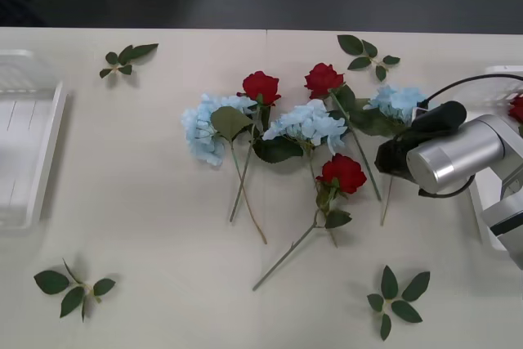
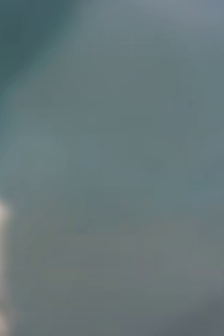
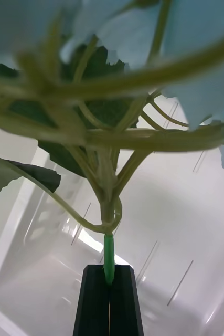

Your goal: Put the red flowers into the right box and the blue flowers into the left box

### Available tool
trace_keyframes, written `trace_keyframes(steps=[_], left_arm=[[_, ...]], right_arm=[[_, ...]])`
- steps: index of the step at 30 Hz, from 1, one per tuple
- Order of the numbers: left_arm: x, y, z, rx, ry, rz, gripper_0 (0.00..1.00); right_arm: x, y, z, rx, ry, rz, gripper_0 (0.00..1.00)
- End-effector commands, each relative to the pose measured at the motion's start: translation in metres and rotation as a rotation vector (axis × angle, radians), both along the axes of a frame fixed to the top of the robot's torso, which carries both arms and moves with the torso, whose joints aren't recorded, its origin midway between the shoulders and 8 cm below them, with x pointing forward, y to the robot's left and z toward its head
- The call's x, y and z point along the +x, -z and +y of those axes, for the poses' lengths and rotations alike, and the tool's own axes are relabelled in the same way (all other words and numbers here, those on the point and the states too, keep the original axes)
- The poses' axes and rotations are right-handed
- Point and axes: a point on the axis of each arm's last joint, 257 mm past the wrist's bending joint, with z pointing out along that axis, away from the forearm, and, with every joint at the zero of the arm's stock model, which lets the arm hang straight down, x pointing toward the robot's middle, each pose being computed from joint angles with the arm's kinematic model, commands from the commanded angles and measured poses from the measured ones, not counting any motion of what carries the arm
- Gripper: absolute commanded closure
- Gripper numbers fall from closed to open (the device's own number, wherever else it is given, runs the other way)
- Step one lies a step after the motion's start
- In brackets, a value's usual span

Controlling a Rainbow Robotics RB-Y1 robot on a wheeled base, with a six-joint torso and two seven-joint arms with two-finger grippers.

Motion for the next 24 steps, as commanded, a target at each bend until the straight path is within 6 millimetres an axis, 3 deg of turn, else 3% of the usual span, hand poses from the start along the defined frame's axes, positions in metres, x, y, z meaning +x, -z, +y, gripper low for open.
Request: trace_keyframes(steps=[1, 2, 5, 6, 9, 12, 15, 24], left_arm=[[0.006, -0.031, 0.010, 0.060, 0.028, -0.035, 1.00], [0.006, -0.031, 0.010, 0.059, 0.029, -0.036, 0.91], [0.007, -0.030, 0.008, 0.053, 0.033, -0.037, 0.36], [0.008, -0.030, 0.006, 0.050, 0.040, -0.036, 0.26], [0.011, -0.027, -0.001, 0.039, 0.055, -0.033, 0.10], [0.013, -0.022, -0.014, -0.002, 0.088, -0.028, 0.00], [0.015, -0.021, -0.033, -0.036, 0.131, -0.022, 0.00], [0.012, -0.026, -0.131, -0.095, 0.331, 0.030, 0.00]], right_arm=[[0.005, -0.008, 0.005, 0.011, -0.001, -0.020, 1.00], [0.006, -0.008, 0.005, 0.009, -0.003, -0.021, 1.00], [0.008, -0.010, 0.007, 0.009, -0.011, -0.030, 1.00], [0.008, -0.010, 0.007, 0.012, -0.012, -0.030, 1.00], [0.008, -0.013, 0.012, 0.023, -0.019, -0.032, 1.00], [0.006, -0.026, 0.015, 0.028, -0.035, -0.035, 1.00], [0.003, -0.041, 0.018, 0.037, -0.059, -0.039, 1.00], [-0.012, -0.086, 0.029, 0.083, -0.120, -0.048, 1.00]])
